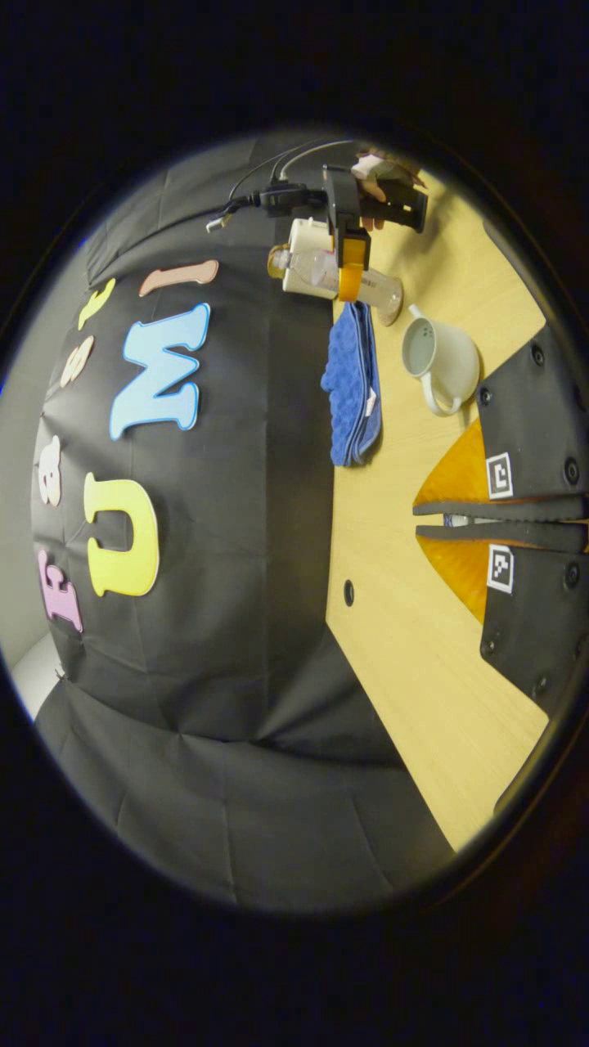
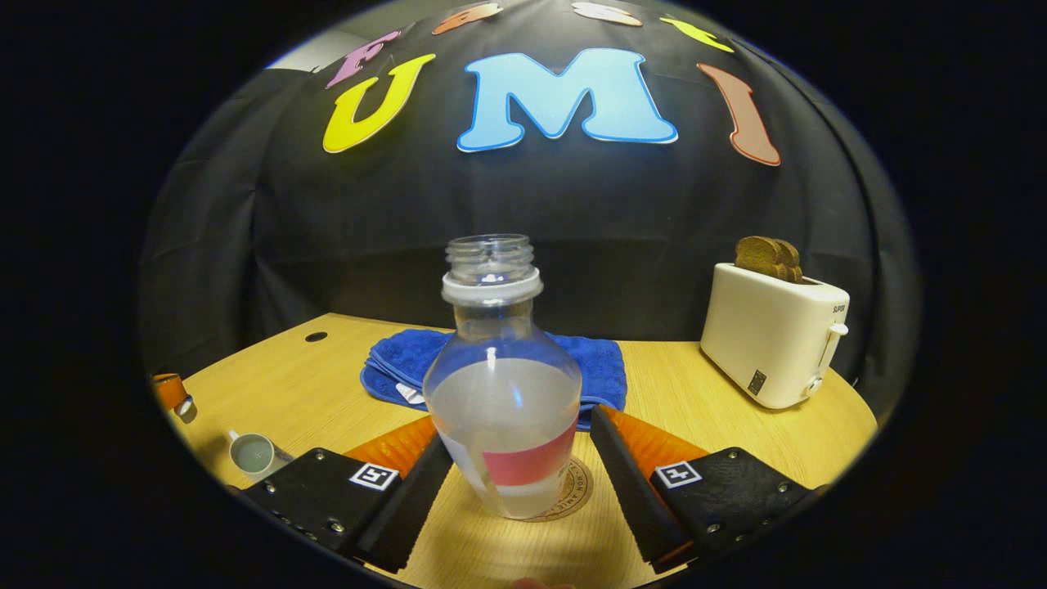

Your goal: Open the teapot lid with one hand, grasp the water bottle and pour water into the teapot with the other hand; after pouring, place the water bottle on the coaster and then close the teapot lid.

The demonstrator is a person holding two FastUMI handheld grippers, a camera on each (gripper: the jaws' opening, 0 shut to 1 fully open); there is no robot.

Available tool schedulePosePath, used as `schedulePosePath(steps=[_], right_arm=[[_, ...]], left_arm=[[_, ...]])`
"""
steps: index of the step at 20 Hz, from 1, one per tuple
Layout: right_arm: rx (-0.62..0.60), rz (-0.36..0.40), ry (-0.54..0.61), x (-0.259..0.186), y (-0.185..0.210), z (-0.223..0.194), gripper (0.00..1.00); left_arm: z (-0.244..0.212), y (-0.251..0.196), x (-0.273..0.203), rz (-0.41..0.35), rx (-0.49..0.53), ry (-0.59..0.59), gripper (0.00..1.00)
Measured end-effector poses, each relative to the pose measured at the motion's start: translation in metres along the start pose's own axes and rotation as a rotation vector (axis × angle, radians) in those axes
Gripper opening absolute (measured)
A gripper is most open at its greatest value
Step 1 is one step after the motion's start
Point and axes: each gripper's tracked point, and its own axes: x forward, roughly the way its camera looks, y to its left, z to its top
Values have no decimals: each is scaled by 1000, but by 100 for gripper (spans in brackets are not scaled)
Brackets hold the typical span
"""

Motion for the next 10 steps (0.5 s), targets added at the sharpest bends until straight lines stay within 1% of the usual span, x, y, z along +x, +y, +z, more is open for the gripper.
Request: schedulePosePath(steps=[4, 10], right_arm=[[-3, 0, -5, -1, -1, 1, 98], [-6, 7, -6, 0, 0, 0, 98]], left_arm=[[12, -20, 7, -36, 7, -22, 7], [33, -72, 27, -135, 3, -79, 6]])
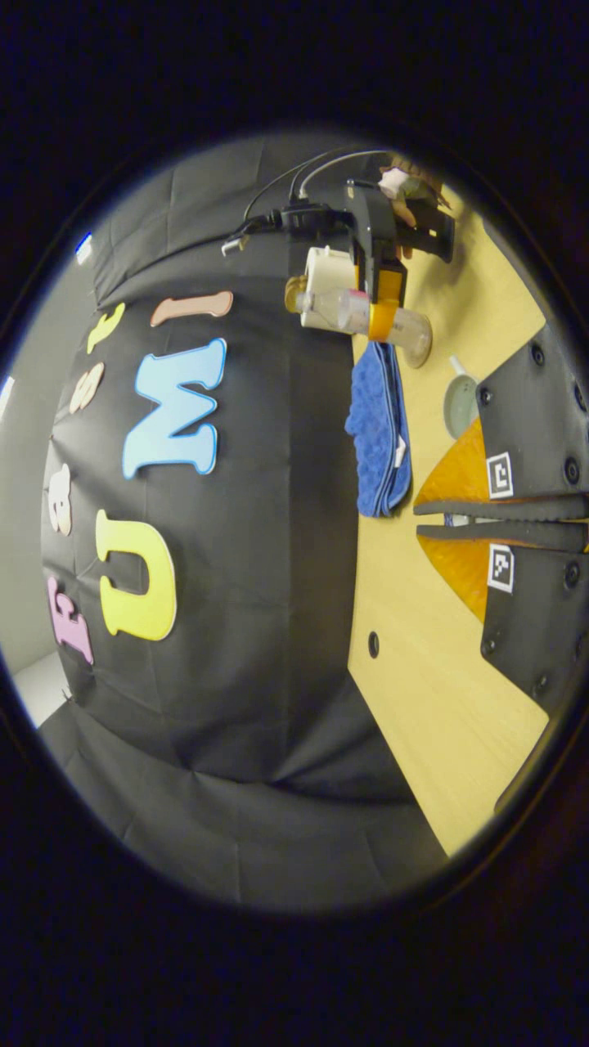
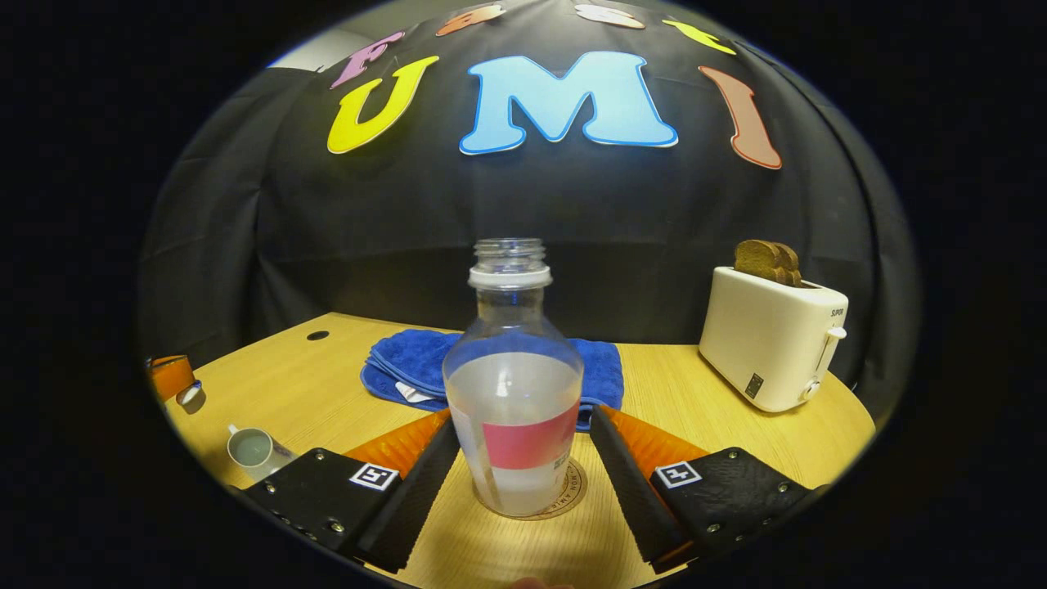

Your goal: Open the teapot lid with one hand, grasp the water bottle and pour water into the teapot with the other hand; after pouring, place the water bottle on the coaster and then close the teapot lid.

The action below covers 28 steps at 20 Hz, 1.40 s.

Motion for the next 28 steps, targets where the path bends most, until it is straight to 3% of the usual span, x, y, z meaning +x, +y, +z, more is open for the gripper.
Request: schedulePosePath(steps=[13, 20, 28], right_arm=[[24, 33, 0, 3, 5, -4, 98], [39, 37, 1, 2, 4, -5, 98], [51, 43, -8, -2, 4, -6, 98]], left_arm=[[-16, -68, 33, -121, -64, 32, 7], [-20, -83, 33, -139, -46, 26, 6], [-28, -83, 34, -100, 12, 14, 8]])
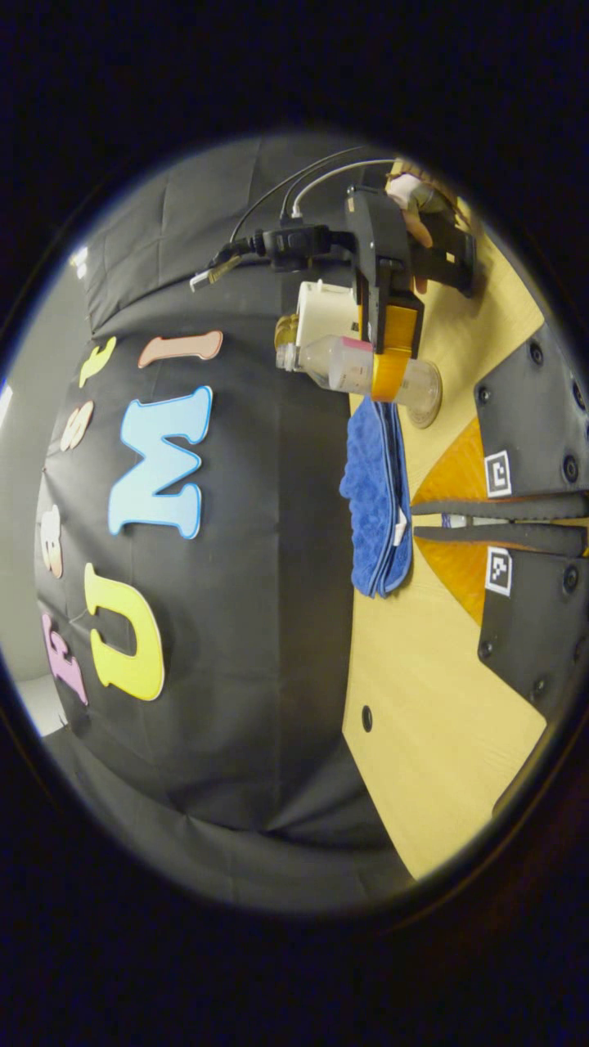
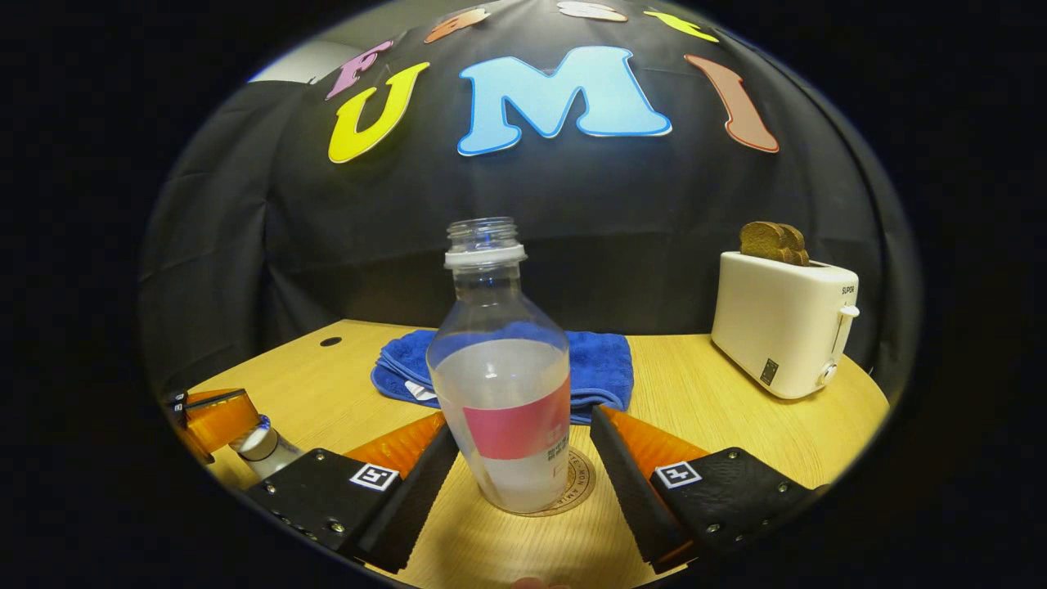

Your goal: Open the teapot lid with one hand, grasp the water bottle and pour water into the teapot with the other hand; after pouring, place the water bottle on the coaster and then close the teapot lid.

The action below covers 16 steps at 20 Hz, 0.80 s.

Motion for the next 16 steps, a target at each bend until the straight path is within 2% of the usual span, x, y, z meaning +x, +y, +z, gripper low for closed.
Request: schedulePosePath(steps=[2, 4, 6, 7, 8, 9, 12, 15, 16], right_arm=[[-2, -1, -2, -3, -2, -1, 98], [-7, -4, -3, -3, -4, 0, 98], [-7, -3, -3, -4, -3, -1, 98], [-8, -4, -2, -4, -3, -2, 98], [-8, -4, -2, -5, -3, -1, 98], [-8, -5, -5, -7, -3, -2, 98], [0, -7, -19, -14, -3, 2, 98], [3, -1, -26, -25, -2, 1, 98], [2, -3, -28, -29, -2, 1, 98]], left_arm=[[-5, 0, 1, 3, 3, 11, 8], [-6, -1, -1, -3, -4, 16, 16], [0, 0, -3, 5, -4, -1, 17], [3, 2, -5, 17, -1, -10, 24], [5, 1, -7, 11, -3, -16, 24], [8, 1, -9, 13, -4, -23, 30], [16, 0, -19, 19, -8, -46, 33], [20, -1, -32, 18, -13, -53, 27], [20, -2, -37, 19, -11, -54, 31]])
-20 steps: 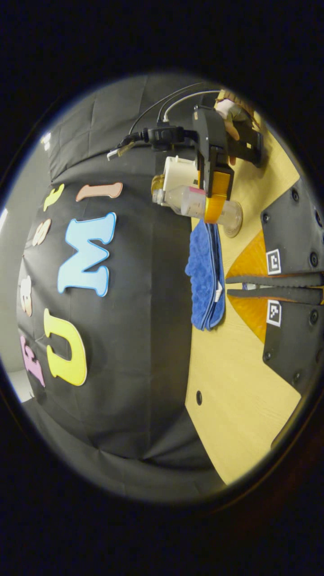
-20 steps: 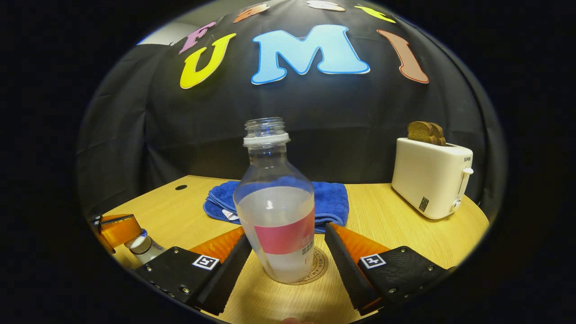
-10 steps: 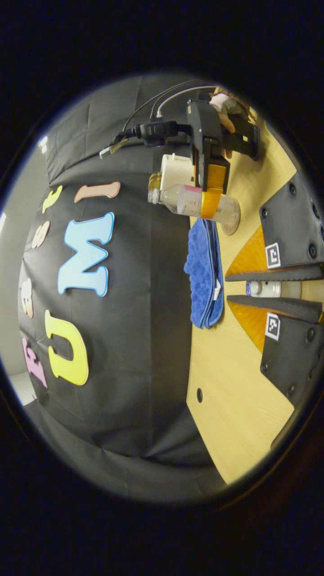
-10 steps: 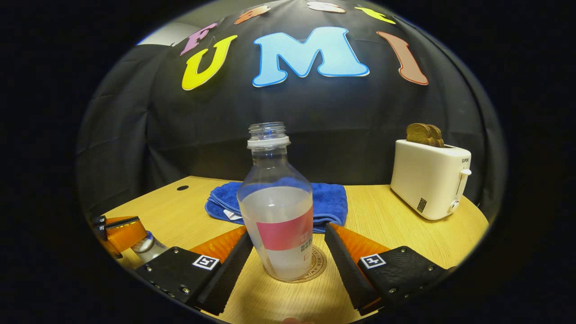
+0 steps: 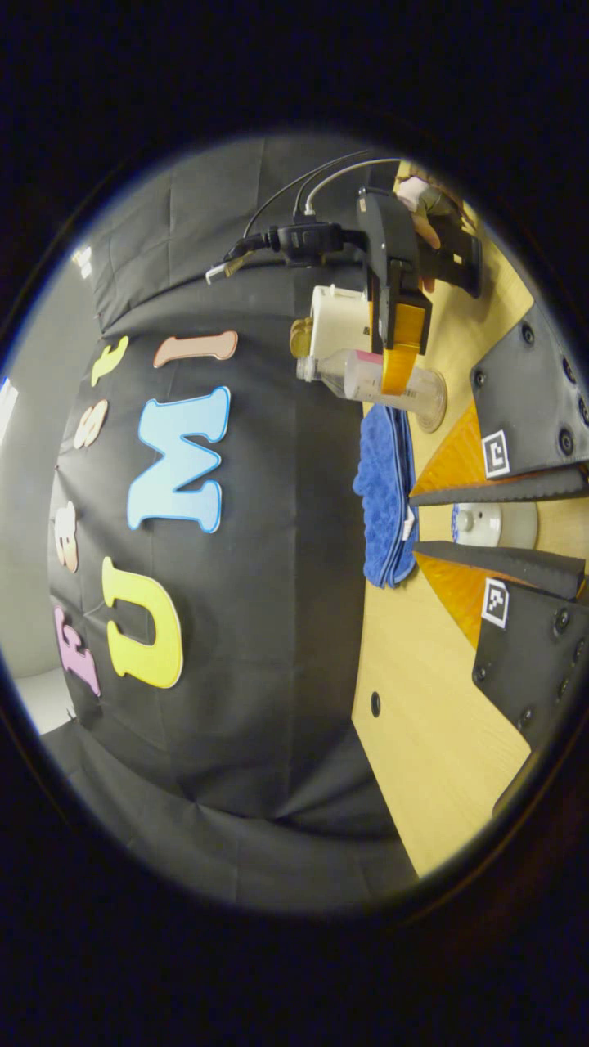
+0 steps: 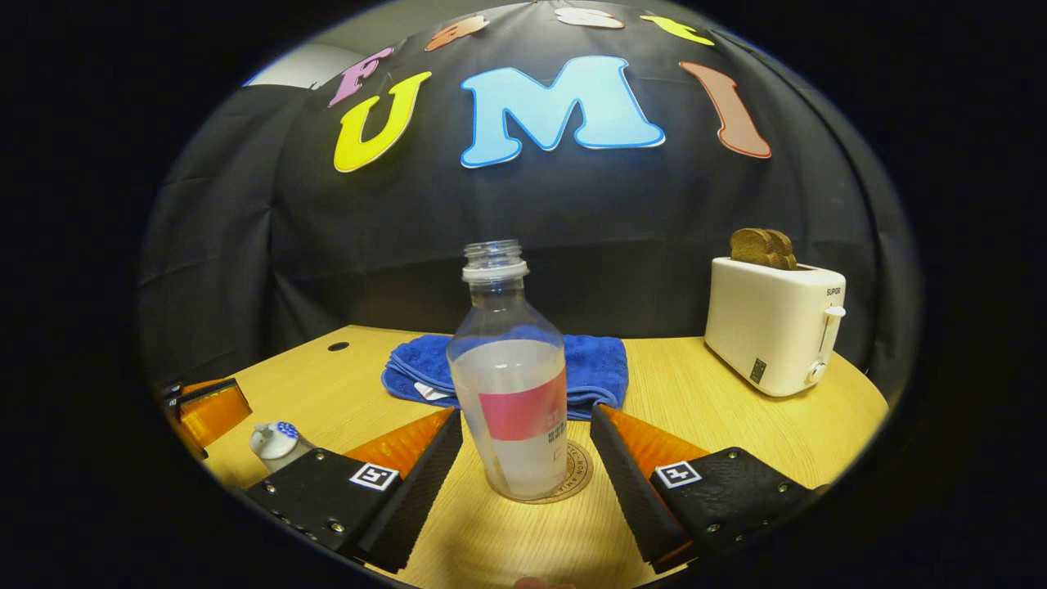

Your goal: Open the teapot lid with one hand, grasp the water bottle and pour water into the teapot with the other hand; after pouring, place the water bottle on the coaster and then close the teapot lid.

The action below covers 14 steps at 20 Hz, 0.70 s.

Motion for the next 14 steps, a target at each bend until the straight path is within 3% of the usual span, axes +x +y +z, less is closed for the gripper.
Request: schedulePosePath(steps=[2, 4, 6, 9, 12, 14], right_arm=[[-4, -3, 3, -12, 0, -3, 98], [-6, -5, -5, -31, 4, -3, 98], [-3, -17, -23, -59, 9, -3, 98], [10, -25, -69, -101, 24, 1, 98], [25, -38, -106, -138, 37, 6, 98], [15, -58, -134, -160, 42, 11, 98]], left_arm=[[2, 0, -10, 3, 10, -3, 26], [6, -1, -24, 4, 27, -9, 31], [12, -4, -39, 0, 45, -23, 27], [25, -9, -64, -7, 60, -55, 31], [36, -16, -89, -15, 72, -84, 26], [41, -21, -103, -19, 75, -100, 31]])
